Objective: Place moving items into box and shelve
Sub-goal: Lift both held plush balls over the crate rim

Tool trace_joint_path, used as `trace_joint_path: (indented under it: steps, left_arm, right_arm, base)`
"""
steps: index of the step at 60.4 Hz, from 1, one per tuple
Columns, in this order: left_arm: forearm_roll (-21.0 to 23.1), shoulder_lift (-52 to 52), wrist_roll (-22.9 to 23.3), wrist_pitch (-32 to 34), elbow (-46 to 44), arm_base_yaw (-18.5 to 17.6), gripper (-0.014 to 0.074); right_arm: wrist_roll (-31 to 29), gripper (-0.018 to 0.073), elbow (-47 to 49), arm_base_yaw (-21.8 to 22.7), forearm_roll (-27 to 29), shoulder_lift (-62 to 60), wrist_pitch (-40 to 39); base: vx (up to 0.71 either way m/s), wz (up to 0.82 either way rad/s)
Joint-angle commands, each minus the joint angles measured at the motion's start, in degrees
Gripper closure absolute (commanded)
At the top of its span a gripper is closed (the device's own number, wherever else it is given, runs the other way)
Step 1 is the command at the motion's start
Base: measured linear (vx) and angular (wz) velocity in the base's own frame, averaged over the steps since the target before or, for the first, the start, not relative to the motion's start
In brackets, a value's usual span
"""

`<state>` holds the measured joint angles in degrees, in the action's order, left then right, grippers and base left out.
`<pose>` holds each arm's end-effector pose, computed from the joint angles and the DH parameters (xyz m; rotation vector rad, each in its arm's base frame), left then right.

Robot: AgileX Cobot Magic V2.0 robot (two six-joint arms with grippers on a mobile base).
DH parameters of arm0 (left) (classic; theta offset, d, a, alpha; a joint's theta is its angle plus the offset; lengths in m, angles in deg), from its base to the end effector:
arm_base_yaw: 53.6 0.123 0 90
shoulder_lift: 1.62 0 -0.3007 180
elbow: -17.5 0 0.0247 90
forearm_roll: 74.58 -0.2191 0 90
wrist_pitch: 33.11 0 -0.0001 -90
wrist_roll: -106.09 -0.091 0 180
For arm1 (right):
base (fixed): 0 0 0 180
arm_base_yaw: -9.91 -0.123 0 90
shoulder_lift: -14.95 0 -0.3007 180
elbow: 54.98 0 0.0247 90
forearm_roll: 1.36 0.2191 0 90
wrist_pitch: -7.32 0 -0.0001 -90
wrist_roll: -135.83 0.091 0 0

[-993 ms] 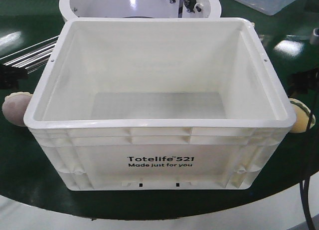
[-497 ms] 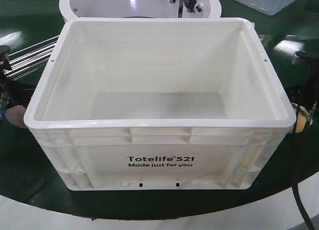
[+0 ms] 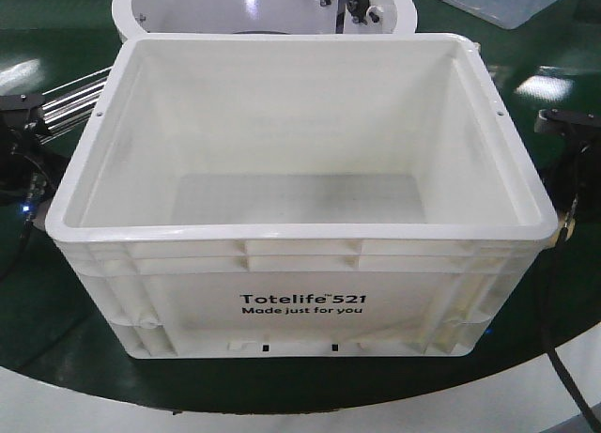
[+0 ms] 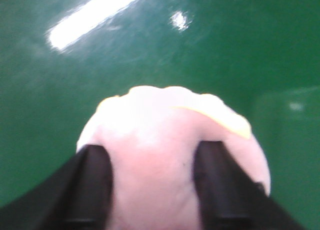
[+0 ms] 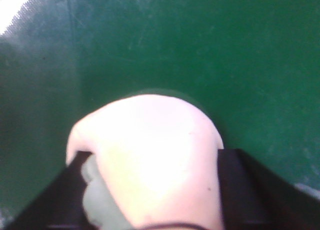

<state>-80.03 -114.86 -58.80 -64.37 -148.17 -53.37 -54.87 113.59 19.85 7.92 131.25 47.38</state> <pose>0.3403 0.0059 0.2006 -0.2702 2.7540 0.0217 0.3378 -0.0496 0.1897 0.1449 2.9058 0.1126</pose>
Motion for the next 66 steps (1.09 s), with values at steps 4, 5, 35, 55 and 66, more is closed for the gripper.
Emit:
trace_joint_path:
  steps: [4,5,35,55,66]
  left_arm:
    - [4.8,-2.5,-2.8,-4.8,0.3,-0.1,0.0445]
    - [5.1,-2.5,-2.8,-4.8,0.3,-0.1,0.0474]
    - [1.7,12.4,-0.4,-7.2,-4.0,-0.1,0.06]
    - [-1.5,26.4,0.9,-10.6,-11.5,-0.4,0.06]
    - [2.9,31.7,-0.9,-11.3,-16.8,-2.6,0.06]
  right_arm:
    - [0.6,0.0326,0.1,0.3,-1.5,-0.2,0.3]
    - [0.7,0.0349,0.1,0.3,-1.5,-0.2,0.3]
    - [2.5,0.0565,0.8,0.3,-2.2,-12.2,0.7]
    - [3.8,0.0565,3.1,0.3,-4.1,-30.5,-0.3]
    - [3.5,0.0565,9.1,-0.1,-3.5,-36.6,1.0]
  base:
    - [0.0,0.0]
    - [0.0,0.0]
    - [0.0,0.0]
    - [0.0,0.0]
    - [0.0,0.0]
